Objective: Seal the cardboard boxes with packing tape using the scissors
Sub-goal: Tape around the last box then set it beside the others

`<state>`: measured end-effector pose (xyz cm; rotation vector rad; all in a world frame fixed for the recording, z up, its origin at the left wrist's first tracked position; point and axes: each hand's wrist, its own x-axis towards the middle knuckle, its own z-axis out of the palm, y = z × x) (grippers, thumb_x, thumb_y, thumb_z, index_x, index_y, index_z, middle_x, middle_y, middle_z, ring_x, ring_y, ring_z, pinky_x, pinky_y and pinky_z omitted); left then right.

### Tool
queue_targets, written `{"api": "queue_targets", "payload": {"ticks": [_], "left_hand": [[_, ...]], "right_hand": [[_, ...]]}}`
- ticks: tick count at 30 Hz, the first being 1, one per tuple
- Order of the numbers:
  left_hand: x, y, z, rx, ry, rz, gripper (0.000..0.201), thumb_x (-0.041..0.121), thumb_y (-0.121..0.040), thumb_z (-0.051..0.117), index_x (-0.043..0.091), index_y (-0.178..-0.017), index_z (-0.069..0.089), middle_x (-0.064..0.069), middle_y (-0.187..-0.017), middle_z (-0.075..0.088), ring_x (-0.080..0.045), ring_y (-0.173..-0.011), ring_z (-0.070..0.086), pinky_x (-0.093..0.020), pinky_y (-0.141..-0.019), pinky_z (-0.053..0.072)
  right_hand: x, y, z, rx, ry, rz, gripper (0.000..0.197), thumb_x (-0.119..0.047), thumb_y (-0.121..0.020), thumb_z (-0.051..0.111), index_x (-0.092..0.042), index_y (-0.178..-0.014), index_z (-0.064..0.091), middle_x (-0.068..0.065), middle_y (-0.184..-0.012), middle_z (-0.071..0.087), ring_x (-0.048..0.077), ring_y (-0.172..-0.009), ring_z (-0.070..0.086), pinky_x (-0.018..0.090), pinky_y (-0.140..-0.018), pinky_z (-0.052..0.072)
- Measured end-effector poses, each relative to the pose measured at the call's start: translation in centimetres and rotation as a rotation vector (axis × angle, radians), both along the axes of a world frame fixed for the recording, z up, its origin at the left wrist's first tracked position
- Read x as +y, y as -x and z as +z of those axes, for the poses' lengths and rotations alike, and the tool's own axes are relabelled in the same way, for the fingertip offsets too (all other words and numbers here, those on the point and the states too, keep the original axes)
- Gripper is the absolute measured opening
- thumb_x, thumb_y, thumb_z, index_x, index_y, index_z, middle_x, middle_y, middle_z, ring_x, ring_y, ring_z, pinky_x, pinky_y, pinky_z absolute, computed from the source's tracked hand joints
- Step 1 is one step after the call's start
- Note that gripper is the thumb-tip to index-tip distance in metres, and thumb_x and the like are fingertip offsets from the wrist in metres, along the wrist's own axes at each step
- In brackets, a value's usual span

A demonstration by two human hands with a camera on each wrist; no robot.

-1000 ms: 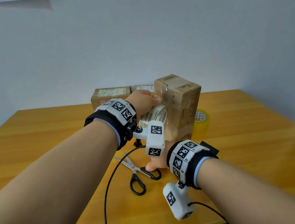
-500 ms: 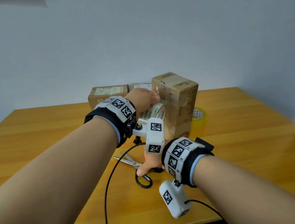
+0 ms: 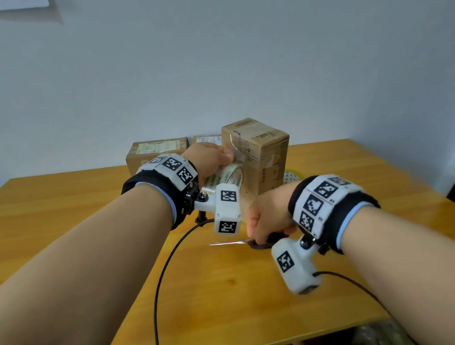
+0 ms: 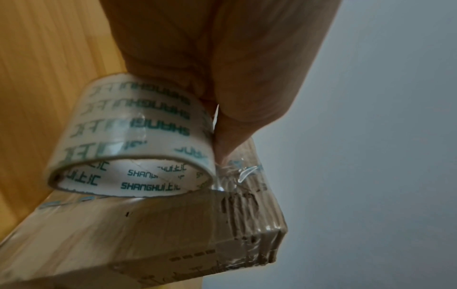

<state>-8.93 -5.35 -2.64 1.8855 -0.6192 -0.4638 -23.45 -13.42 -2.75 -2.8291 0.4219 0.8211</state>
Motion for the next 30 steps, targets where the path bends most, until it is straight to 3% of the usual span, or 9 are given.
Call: {"api": "queue_targets", "payload": {"ticks": [3,5,8,10,14,16,21,26,30], "left_hand": [[-0.1,0.3,0.4,-0.005,-0.029,-0.007,0.015,0.013,-0.091,0.065,0.014,-0.105,0.069,-0.015,-0.123,0.067,-0.026,-0.103,0.064,-0.043,-0.099,0.052],[0.0,0.4,0.7,-0.007,-0.049,-0.009,0.022,0.014,-0.091,0.065,0.011,-0.112,0.068,-0.015,-0.125,0.066,-0.03,-0.112,0.064,-0.044,-0.1,0.05],[0.1,0.5,0.8,0.012,-0.062,-0.022,0.027,0.013,-0.091,0.065,0.009,-0.118,0.067,-0.015,-0.126,0.065,-0.027,-0.108,0.064,-0.044,-0.1,0.051],[0.2,0.5,0.9,0.028,-0.065,-0.02,0.031,0.013,-0.09,0.066,0.008,-0.121,0.066,-0.014,-0.126,0.065,-0.03,-0.115,0.063,-0.045,-0.1,0.051],[0.3,0.5,0.9,0.061,-0.053,0.026,0.035,0.017,-0.089,0.069,0.008,-0.122,0.067,-0.014,-0.124,0.067,-0.03,-0.115,0.064,-0.045,-0.098,0.053],[0.1,0.3,0.7,0.07,-0.063,0.028,0.037,0.021,-0.087,0.07,0.009,-0.121,0.067,-0.014,-0.124,0.067,-0.031,-0.114,0.064,-0.047,-0.098,0.052],[0.0,1.0,1.2,0.099,-0.075,0.056,0.051,0.023,-0.08,0.076,0.003,-0.125,0.062,-0.015,-0.125,0.065,-0.034,-0.114,0.064,-0.051,-0.095,0.053],[0.7,1.5,1.3,0.169,-0.145,0.056,0.06,0.035,-0.076,0.077,0.001,-0.122,0.058,-0.02,-0.111,0.07,-0.04,-0.101,0.068,-0.055,-0.09,0.055],[0.9,1.4,1.2,0.198,-0.097,0.066,0.063,0.032,-0.067,0.082,0.005,-0.12,0.063,-0.015,-0.109,0.072,-0.036,-0.099,0.07,-0.054,-0.087,0.056]], "right_hand": [[-1.9,1.6,2.9,-0.017,-0.036,-0.075,0.031,-0.031,-0.09,0.074,-0.02,-0.118,0.07,-0.003,-0.094,0.071,0.013,-0.075,0.06,0.022,-0.064,0.048],[-3.0,2.4,4.3,-0.09,-0.073,-0.164,0.024,-0.03,-0.087,0.078,-0.025,-0.11,0.073,-0.012,-0.078,0.069,0.006,-0.066,0.058,0.019,-0.055,0.045],[-5.1,3.5,5.8,-0.238,-0.16,-0.289,0.021,-0.032,-0.08,0.085,-0.024,-0.098,0.078,-0.012,-0.064,0.063,0.01,-0.063,0.052,0.023,-0.053,0.04],[-6.1,4.4,6.2,-0.256,-0.198,-0.346,0.021,-0.032,-0.078,0.086,-0.024,-0.096,0.079,-0.01,-0.059,0.062,0.013,-0.062,0.05,0.024,-0.053,0.039],[-7.0,5.9,6.1,-0.288,-0.473,-0.43,0.033,-0.025,-0.072,0.085,-0.017,-0.102,0.074,0.005,-0.078,0.064,0.021,-0.076,0.055,0.033,-0.072,0.046],[-7.1,6.1,5.7,-0.337,-0.593,-0.472,0.037,-0.026,-0.069,0.082,-0.013,-0.102,0.071,0.005,-0.078,0.064,0.018,-0.072,0.059,0.028,-0.067,0.047],[-6.9,5.9,5.2,-0.372,-0.631,-0.528,0.039,-0.04,-0.083,0.077,-0.013,-0.108,0.064,0.004,-0.084,0.059,0.018,-0.075,0.061,0.023,-0.057,0.045],[-6.7,5.2,5.1,-0.413,-0.685,-0.551,0.041,-0.042,-0.083,0.077,-0.013,-0.108,0.065,0.009,-0.096,0.059,0.019,-0.077,0.063,0.027,-0.065,0.046],[-6.3,4.4,5.0,-0.418,-0.717,-0.535,0.039,-0.042,-0.081,0.077,-0.016,-0.107,0.065,0.008,-0.092,0.062,0.019,-0.075,0.064,0.029,-0.064,0.046]]}}
